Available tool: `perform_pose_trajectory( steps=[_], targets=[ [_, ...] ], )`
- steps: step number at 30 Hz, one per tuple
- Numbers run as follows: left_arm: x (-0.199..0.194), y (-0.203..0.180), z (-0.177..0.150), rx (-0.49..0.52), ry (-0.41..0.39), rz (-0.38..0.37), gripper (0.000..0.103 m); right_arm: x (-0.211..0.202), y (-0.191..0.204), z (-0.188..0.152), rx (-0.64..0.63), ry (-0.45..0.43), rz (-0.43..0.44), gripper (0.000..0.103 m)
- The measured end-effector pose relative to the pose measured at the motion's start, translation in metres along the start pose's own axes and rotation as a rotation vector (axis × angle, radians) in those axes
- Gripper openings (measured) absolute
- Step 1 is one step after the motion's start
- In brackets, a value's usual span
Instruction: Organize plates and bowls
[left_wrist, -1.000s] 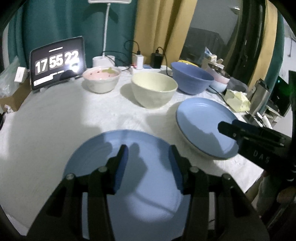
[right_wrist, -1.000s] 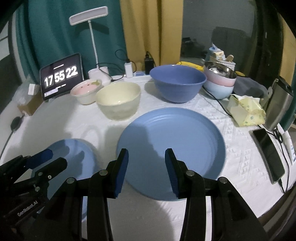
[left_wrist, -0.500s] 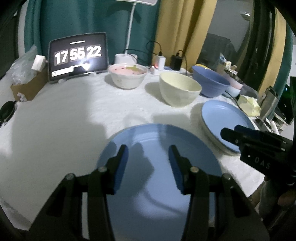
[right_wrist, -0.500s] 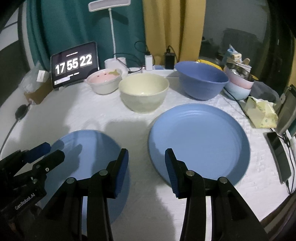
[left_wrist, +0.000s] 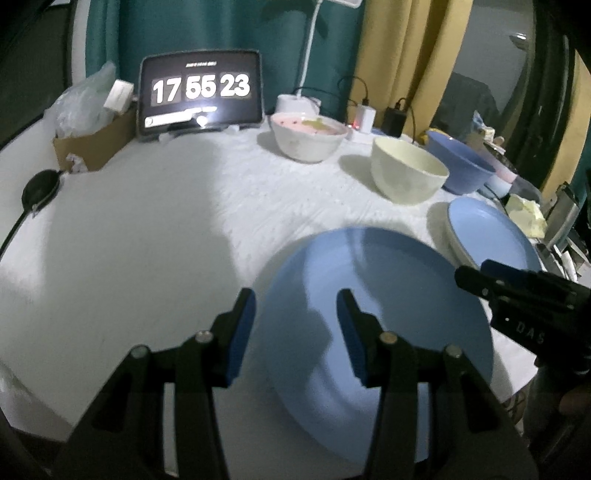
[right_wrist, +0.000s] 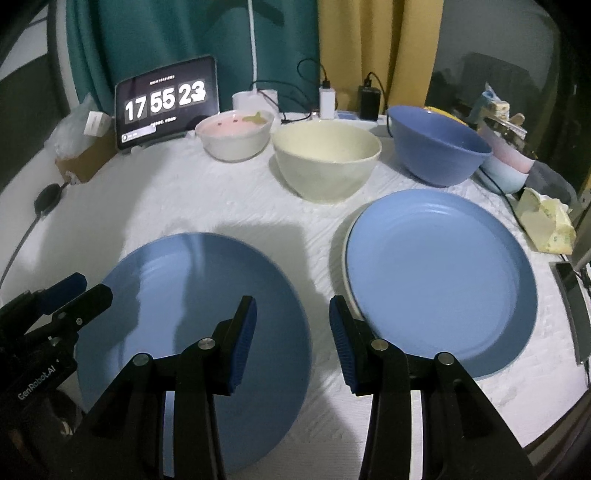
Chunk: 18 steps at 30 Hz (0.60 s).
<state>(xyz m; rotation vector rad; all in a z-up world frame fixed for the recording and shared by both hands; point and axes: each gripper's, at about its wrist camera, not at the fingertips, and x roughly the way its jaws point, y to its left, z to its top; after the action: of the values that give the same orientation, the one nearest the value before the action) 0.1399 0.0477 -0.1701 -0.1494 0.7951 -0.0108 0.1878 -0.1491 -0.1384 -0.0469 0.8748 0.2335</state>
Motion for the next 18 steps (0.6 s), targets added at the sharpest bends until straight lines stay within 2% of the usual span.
perform_pose_trajectory(
  steps=[4,10,15,16,18],
  targets=[
    [0.005,0.003,-0.006,-0.011,0.018,0.013,0.048,0.005,-0.001,-0.003,0.005,0.011,-0.001,0.043],
    [0.02,0.0,-0.015,-0.011,0.087,0.029,0.047,0.014,-0.006,-0.008,0.015,0.038,0.004,0.043],
    [0.022,-0.007,-0.019,0.02,0.077,0.039,0.047,0.022,-0.01,-0.011,0.021,0.058,0.023,0.043],
    [0.022,-0.007,-0.018,0.021,0.077,0.037,0.047,0.023,-0.011,-0.012,0.024,0.062,0.029,0.042],
    [0.022,-0.008,-0.019,0.032,0.077,0.03,0.046,0.025,-0.011,-0.014,0.024,0.067,0.042,0.029]
  ],
)
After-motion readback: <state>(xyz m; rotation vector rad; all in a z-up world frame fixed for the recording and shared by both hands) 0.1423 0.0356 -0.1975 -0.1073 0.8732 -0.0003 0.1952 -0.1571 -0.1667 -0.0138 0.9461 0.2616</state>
